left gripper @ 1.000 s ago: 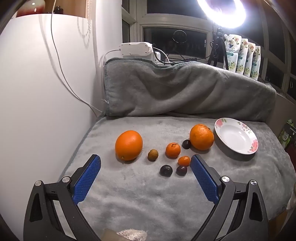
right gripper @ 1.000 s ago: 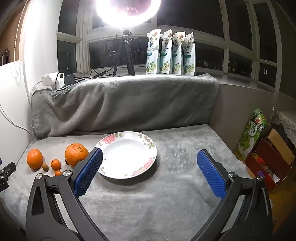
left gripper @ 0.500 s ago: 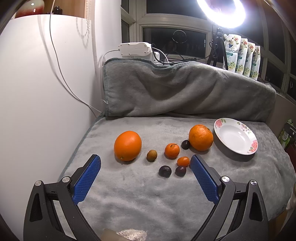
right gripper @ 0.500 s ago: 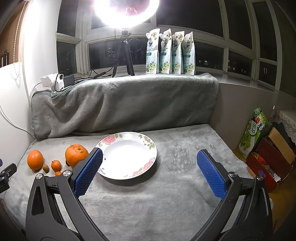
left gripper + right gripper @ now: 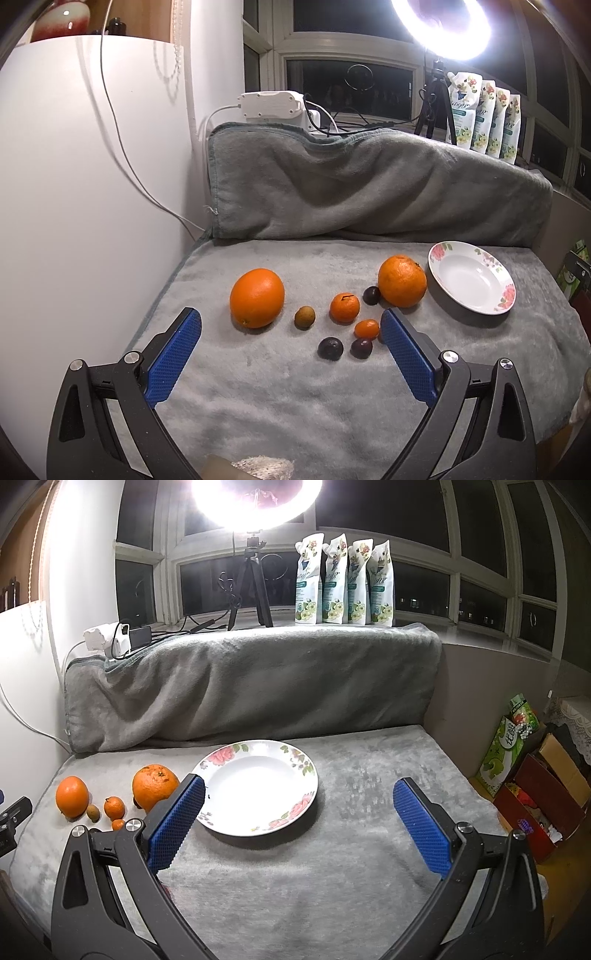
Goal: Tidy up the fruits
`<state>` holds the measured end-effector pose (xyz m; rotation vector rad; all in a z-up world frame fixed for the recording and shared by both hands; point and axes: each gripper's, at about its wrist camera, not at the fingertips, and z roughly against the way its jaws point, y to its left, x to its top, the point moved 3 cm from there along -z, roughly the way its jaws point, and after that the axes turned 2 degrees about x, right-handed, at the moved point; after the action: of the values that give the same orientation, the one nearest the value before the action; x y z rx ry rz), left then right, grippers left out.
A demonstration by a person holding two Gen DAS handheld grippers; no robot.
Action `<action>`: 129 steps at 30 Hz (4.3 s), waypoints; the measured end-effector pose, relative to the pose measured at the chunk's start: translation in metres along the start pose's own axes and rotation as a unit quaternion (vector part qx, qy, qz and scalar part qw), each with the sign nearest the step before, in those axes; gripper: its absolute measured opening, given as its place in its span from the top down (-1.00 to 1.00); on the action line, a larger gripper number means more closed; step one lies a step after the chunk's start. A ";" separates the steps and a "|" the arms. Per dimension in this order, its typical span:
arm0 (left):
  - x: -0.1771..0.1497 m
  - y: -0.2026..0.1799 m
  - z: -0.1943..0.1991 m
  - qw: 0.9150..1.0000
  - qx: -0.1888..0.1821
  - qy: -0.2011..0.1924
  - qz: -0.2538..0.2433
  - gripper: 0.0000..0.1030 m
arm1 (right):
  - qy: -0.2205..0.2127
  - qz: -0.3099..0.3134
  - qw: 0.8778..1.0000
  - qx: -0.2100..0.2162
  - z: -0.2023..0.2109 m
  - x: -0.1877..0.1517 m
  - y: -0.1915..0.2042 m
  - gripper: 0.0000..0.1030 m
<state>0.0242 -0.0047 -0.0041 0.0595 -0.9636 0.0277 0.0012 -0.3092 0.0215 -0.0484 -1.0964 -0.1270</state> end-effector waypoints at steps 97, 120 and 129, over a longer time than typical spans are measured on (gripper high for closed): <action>-0.007 -0.039 -0.081 0.991 -0.118 0.059 -0.001 -0.63 | 0.191 0.037 0.940 0.279 -0.142 0.014 0.093 -0.75; -0.009 -0.085 -0.121 0.961 -0.243 0.120 0.055 0.10 | 0.299 0.072 0.877 0.370 -0.206 0.008 0.149 -0.45; -0.008 -0.091 -0.133 0.957 -0.251 0.132 0.062 0.17 | 0.314 0.073 0.867 0.379 -0.216 0.004 0.157 -0.45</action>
<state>0.1337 -0.0874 -0.0896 -0.4642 -0.6832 -0.0936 0.2141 -0.1756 -0.0698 0.5843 -0.4222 0.4117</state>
